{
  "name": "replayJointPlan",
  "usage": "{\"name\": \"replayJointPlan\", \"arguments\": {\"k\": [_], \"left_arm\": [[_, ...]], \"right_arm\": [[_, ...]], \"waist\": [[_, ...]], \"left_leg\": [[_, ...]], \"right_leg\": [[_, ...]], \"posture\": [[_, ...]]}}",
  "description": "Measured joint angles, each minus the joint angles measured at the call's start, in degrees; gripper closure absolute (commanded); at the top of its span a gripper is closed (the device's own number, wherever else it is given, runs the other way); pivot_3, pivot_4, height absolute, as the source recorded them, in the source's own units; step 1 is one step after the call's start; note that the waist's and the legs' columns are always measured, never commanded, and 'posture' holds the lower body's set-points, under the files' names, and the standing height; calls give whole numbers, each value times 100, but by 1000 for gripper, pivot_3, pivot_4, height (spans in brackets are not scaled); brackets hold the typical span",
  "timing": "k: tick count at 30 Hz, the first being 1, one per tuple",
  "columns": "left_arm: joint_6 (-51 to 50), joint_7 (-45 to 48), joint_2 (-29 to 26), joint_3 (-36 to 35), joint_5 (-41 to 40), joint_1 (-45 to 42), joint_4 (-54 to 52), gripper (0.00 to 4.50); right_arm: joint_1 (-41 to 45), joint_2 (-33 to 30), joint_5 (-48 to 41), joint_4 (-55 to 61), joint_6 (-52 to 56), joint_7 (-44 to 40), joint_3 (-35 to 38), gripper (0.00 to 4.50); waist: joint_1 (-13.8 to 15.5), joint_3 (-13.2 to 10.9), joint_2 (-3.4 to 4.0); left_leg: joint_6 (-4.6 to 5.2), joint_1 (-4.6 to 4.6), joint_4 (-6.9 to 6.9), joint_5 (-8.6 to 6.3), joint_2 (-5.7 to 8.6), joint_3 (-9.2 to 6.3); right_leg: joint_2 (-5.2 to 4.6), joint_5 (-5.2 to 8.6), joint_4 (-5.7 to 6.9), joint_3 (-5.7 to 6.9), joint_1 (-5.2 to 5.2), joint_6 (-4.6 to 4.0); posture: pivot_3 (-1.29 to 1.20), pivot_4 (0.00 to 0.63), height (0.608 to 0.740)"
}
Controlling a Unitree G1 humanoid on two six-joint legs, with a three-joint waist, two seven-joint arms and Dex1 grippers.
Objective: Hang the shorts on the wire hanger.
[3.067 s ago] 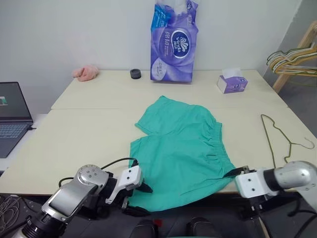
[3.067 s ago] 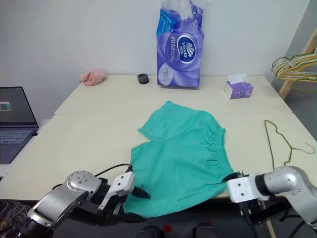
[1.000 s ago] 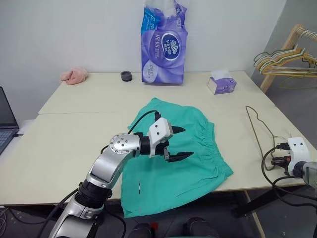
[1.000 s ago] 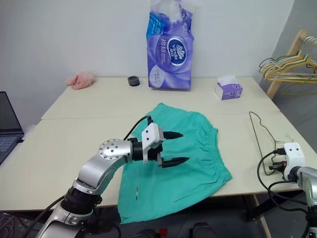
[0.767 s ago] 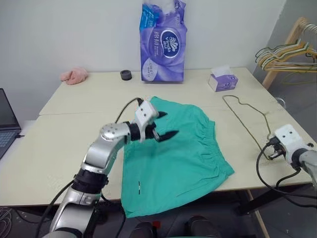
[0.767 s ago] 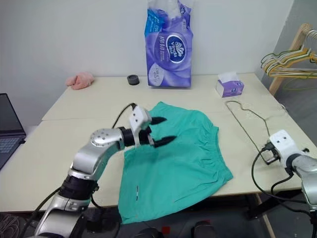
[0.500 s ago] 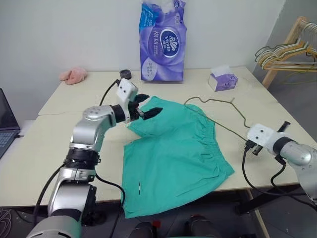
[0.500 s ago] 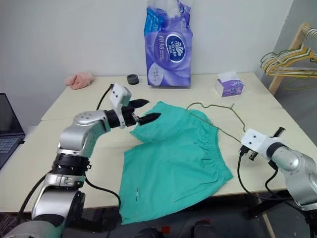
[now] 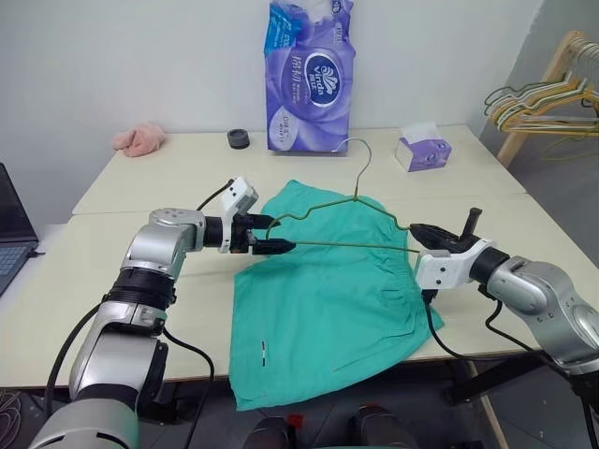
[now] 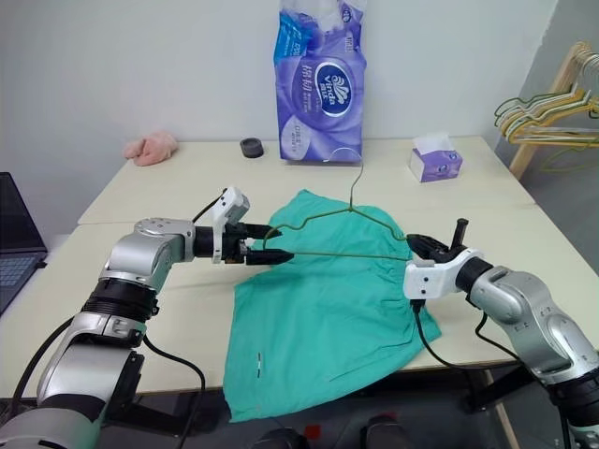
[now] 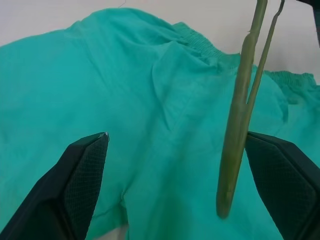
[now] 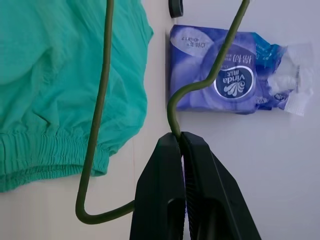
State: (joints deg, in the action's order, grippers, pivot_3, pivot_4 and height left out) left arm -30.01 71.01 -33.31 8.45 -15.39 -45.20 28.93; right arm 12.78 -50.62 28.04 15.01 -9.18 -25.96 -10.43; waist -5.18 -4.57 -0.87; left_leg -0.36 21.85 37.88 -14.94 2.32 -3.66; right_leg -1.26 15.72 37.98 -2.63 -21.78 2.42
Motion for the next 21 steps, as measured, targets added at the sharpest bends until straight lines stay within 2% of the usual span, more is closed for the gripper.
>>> {"name": "replayJointPlan", "arguments": {"k": [6, 11, 15, 21], "left_arm": [[-325, 421, 88, 268, -30, 443, -620, 0], [-493, 712, -6, 338, -31, 469, -813, 0], [-508, 930, -82, 480, -12, 529, -916, 801], [-470, 973, -92, 595, 18, 756, -1067, 2673]], "right_arm": [[0, 32, 83, -43, -285, -211, -30, 4466], [4, 85, 136, -164, -441, -306, -31, 4466], [41, 156, 206, -186, -480, -394, -27, 4500], [43, 218, 250, -191, -531, -404, -19, 4500]], "waist": [[-28, -1, 1], [-73, -1, 1], [-87, -1, 1], [-100, -1, 1]], "left_leg": [[0, 0, -1, 0, -3, -3], [0, 0, -1, 0, -3, -4], [0, -1, 0, 0, -3, -6], [0, 0, 0, 0, -3, -8]], "right_leg": [[0, -4, 3, -6, -2, -9], [1, -4, 3, -5, 0, -8], [1, -4, 4, -4, 1, -9], [1, -15, 5, -4, 0, -29]], "posture": [[-186, 63, 740], [-186, 61, 740], [-185, 61, 740], [-183, 60, 740]]}}
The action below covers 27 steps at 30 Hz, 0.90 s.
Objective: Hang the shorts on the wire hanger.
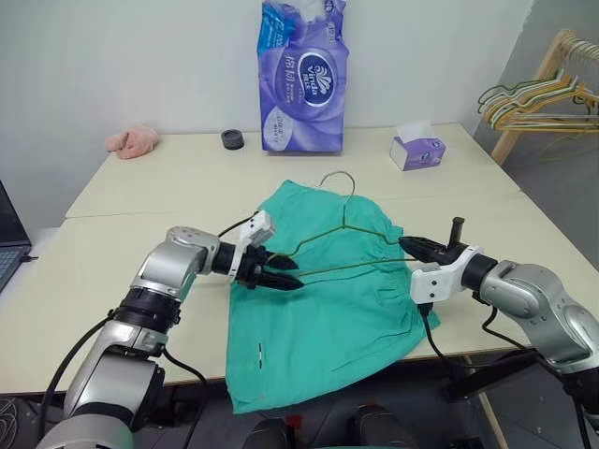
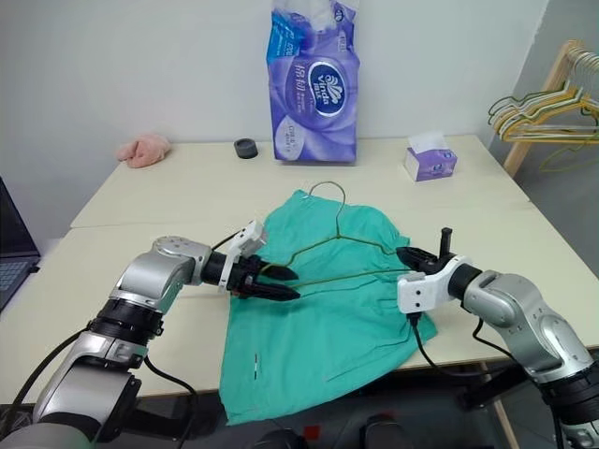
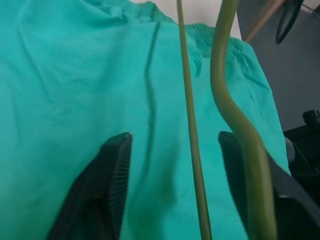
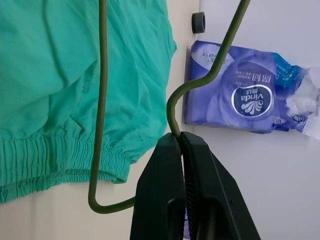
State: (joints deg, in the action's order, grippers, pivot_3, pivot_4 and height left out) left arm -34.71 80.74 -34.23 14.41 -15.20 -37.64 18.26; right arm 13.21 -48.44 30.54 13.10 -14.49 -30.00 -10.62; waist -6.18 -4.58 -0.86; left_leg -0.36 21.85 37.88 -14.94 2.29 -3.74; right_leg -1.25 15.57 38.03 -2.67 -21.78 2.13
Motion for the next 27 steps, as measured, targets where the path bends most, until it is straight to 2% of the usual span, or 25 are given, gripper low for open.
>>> {"name": "replayJointPlan", "arguments": {"k": [6, 10, 11, 16, 20, 23, 27], "left_arm": [[216, 20, -18, 48, 110, 92, -103, 4415], [364, 5, -11, 111, 130, 113, -195, 4478], [392, -8, -9, 111, 138, 114, -196, 4500], [543, -199, 87, 118, 218, 126, -199, 4500], [526, -526, 208, 123, 309, 133, -212, 4500], [598, -629, 198, 121, 331, 151, -235, 4500], [797, -636, 175, 121, 344, 215, -379, 4500]], "right_arm": [[12, 21, 39, -7, -61, -46, 4, 4500], [12, 13, 30, -62, -80, -143, 45, 4500], [11, 22, -1, -61, -80, -161, 66, 3990], [-194, 158, -495, 76, 57, -302, 448, 2489], [-528, 12, -1221, 636, -13, -791, 506, 1087], [-615, -39, -1990, 976, 428, -1181, 848, 20], [-599, -205, -3178, 1508, 1744, -1695, 1382, 20]], "waist": [[-1, 0, 0], [-1, 0, 0], [-4, 0, 0], [1, 0, 0], [-7, 0, 0], [-14, -1, 0], [-13, -1, 0]], "left_leg": [[0, 0, 0, 0, 1, 0], [0, -1, 1, 0, 0, 0], [0, -1, 1, 0, 0, 0], [0, 0, 1, 0, 1, -1], [1, -2, 1, -1, 0, -3], [1, -2, 2, 0, 0, -2], [1, -2, 2, -1, -1, -9]], "right_leg": [[0, 0, -1, 1, 0, 0], [0, 0, 0, 1, 1, 0], [0, 0, 0, 1, 1, 0], [0, 0, -1, 1, 3, -1], [0, 3, 1, 3, 5, 6], [0, 3, 1, 2, 6, 7], [-3, -1, -1, 7, 8, 0]], "posture": [[-183, 60, 740], [-182, 62, 740], [-182, 62, 740], [-185, 62, 740], [-190, 66, 740], [-198, 69, 740], [-216, 69, 740]]}}
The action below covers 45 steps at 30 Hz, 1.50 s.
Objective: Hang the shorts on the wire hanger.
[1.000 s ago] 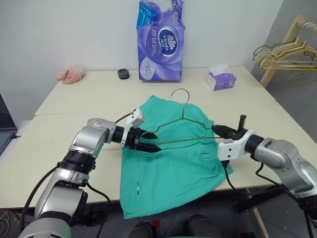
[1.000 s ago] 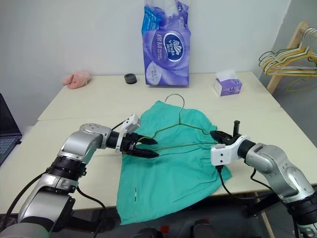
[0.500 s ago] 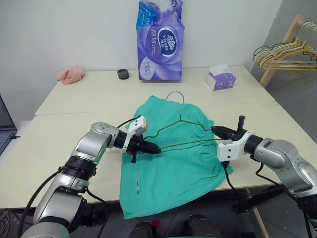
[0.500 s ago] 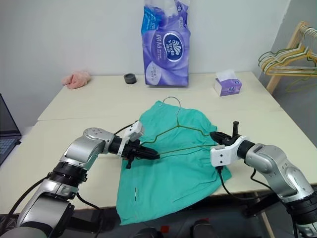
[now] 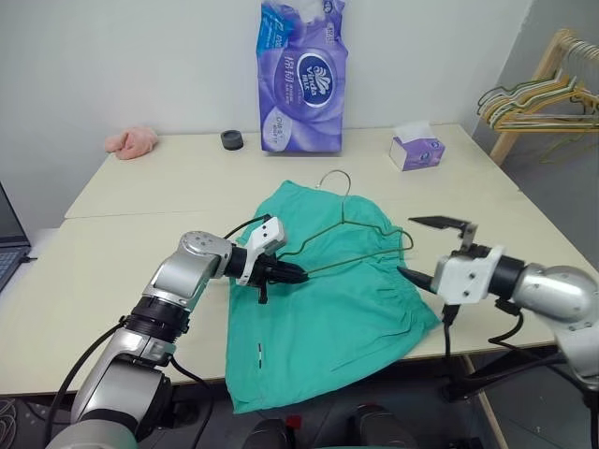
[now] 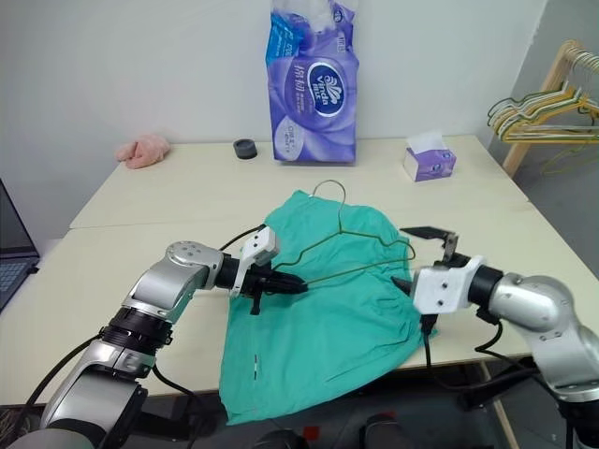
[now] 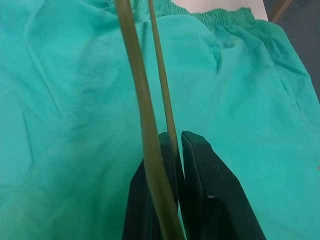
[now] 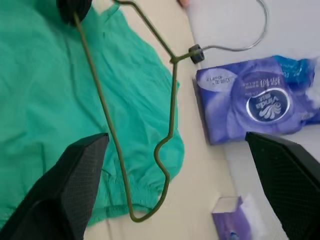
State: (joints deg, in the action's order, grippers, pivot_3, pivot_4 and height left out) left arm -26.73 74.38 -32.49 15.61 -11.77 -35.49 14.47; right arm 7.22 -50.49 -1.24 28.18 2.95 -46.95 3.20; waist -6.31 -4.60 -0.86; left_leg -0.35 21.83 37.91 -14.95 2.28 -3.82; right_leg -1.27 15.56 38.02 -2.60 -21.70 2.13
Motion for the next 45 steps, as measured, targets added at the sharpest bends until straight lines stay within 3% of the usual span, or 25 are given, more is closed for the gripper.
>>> {"name": "replayJointPlan", "arguments": {"k": [4, 8, 20, 23, 34, 45], "left_arm": [[371, 160, -130, 3, 5, 76, -515, 4500], [592, 410, -235, 58, 2, 110, -1036, 4500], [967, 646, -457, 269, 70, 212, -1518, 4500], [1120, 659, -511, 320, 141, 287, -1523, 4500], [1347, 684, -548, 423, 194, 398, -1561, 4500], [1309, 611, -531, 437, 212, 397, -1589, 4500]], "right_arm": [[398, -123, -1111, 439, 2331, -205, 99, 20], [725, -342, -1632, 552, 3771, -331, -167, 20], [940, -831, -2140, 529, 4922, -858, -904, 20], [927, -954, -2184, 529, 4964, -992, -1050, 587], [910, -1154, -2133, 530, 4916, -1078, -1375, 4465], [894, -1200, -1848, 535, 4676, -1100, -1576, 4465]], "waist": [[-9, 0, 2], [-9, -1, 4], [-7, -6, 10], [-6, -6, 10], [10, -10, 12], [14, -11, 15]], "left_leg": [[0, 0, -2, 0, -2, -1], [-1, 2, -4, -1, -2, -1], [0, 3, -3, -2, -2, 1], [0, 4, -3, -2, -2, 1], [0, 4, -3, -2, -2, 1], [0, 4, -3, -2, -3, 1]], "right_leg": [[-3, -1, -1, 0, -2, -2], [-4, 1, -5, 1, -3, -3], [-5, 18, -6, 2, -4, 27], [-5, 18, -7, 2, -4, 27], [-6, 18, -8, 3, -5, 27], [-5, 19, -8, 4, -5, 28]], "posture": [[-212, 67, 740], [-207, 66, 740], [-193, 66, 740], [-193, 66, 740], [-183, 66, 740], [-183, 61, 740]]}}
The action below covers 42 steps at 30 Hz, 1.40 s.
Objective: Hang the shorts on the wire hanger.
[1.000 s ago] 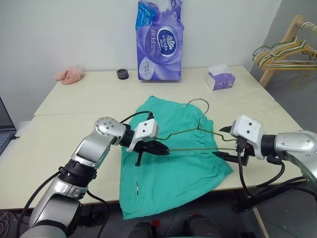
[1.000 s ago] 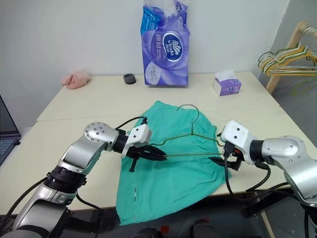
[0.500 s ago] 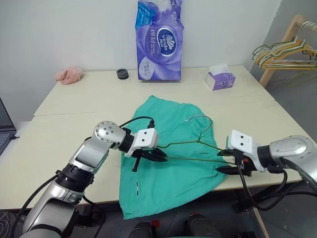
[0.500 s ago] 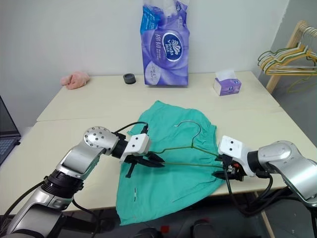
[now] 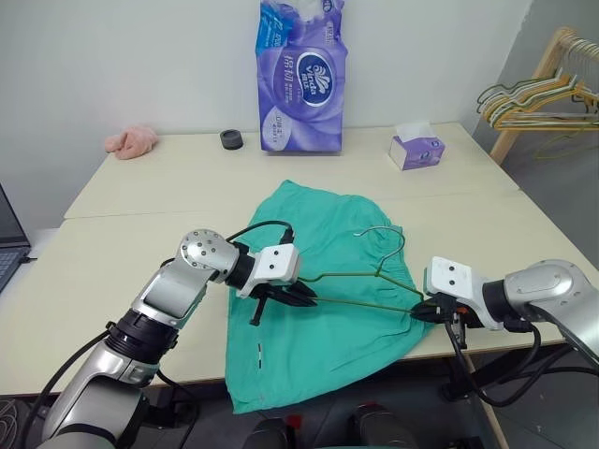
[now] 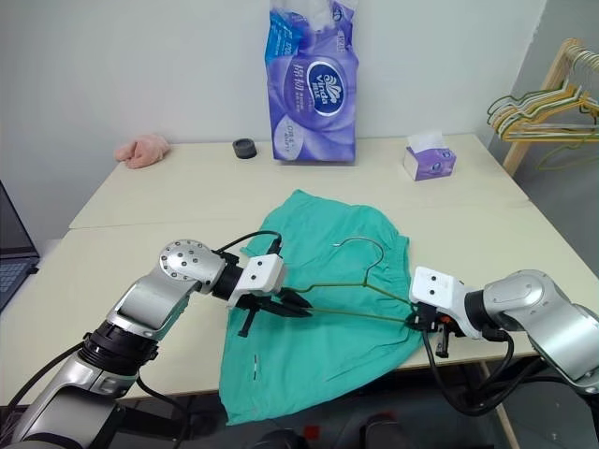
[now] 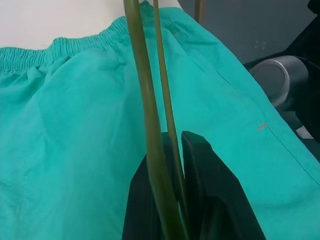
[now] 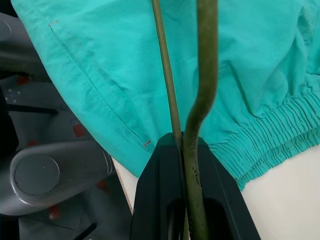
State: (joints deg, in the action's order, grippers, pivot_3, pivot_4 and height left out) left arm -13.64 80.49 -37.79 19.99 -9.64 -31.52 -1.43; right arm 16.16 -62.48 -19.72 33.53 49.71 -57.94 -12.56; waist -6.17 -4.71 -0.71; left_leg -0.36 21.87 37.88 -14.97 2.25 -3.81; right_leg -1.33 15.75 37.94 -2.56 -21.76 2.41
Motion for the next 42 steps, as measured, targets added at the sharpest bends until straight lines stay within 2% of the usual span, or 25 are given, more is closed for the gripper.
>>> {"name": "replayJointPlan", "arguments": {"k": [2, 3, 10, 17, 20, 22, 27, 30, 35, 42], "left_arm": [[-49, -45, 49, -7, 0, -1, 21, 3802], [-122, -120, 146, -66, -59, -6, 60, 3617], [-212, -375, 436, -292, -323, -163, 406, 1535], [563, -1945, 580, -1462, -134, -1365, 2825, 1535], [657, -2078, 491, -1701, -133, -1435, 3248, 1535], [532, -1846, 476, -1693, -195, -1316, 3211, 1535], [-318, -686, 99, -1336, -518, -536, 2328, 1535], [-690, -296, -30, -1189, -612, -342, 1925, 1535], [-868, -251, 0, -1187, -621, -343, 1731, 1535], [-959, -258, 145, -1143, -619, -421, 1723, 1535]], "right_arm": [[-3, -1, 56, -7, -27, 1, 3, 4500], [-34, -9, 74, -12, -34, 1, 2, 4500], [-205, -15, 106, -114, -102, 53, 99, 4500], [-1254, -99, -31, -105, -30, 146, 1114, 4500], [-1890, 82, -233, -114, 208, 251, 1701, 4500], [-2151, 288, -413, -102, 408, 352, 2110, 4500], [-2809, 799, -807, -87, 1024, 665, 3215, 4500], [-3050, 1130, -982, -87, 1368, 883, 3724, 4500], [-3201, 1411, -1072, -276, 1704, 1218, 4064, 4500], [-3018, 1429, -1058, -766, 1847, 1588, 3769, 4500]], "waist": [[0, 0, 0], [2, 0, 0], [7, -1, -1], [75, -10, -18], [84, -10, -19], [98, -10, -18], [98, -11, -17], [103, -12, -17], [106, -11, -16], [78, -12, -15]], "left_leg": [[0, 0, 0, 0, 0, 0], [0, 0, 1, 0, 0, 0], [0, 0, 2, 0, 0, -1], [0, 3, 3, -3, 3, -4], [-1, 4, 4, -13, 3, -1], [-4, 4, 5, -16, 3, -1], [-6, 2, 4, -20, 0, -1], [-6, 0, 9, -19, -1, -1], [-6, -13, 13, -18, -1, 5], [-5, -11, 9, -19, -4, 9]], "right_leg": [[0, 0, 0, 0, 0, 0], [0, 0, 0, 0, 0, 0], [0, 0, 1, 2, 0, 0], [-1, -1, -2, 6, 1, 3], [-3, -2, 4, 3, 0, 3], [-4, -3, 4, 3, -2, 0], [-2, -5, 8, 2, -2, -5], [-1, -1, 7, 1, 2, 1], [0, 0, 2, -3, 18, 2], [6, 0, 4, -8, 11, 2]], "posture": [[-184, 61, 740], [-185, 60, 740], [-192, 58, 740], [-186, 60, 740], [-186, 62, 740], [-194, 64, 740], [-205, 67, 740], [-205, 67, 740], [-214, 69, 740], [-200, 68, 740]]}}
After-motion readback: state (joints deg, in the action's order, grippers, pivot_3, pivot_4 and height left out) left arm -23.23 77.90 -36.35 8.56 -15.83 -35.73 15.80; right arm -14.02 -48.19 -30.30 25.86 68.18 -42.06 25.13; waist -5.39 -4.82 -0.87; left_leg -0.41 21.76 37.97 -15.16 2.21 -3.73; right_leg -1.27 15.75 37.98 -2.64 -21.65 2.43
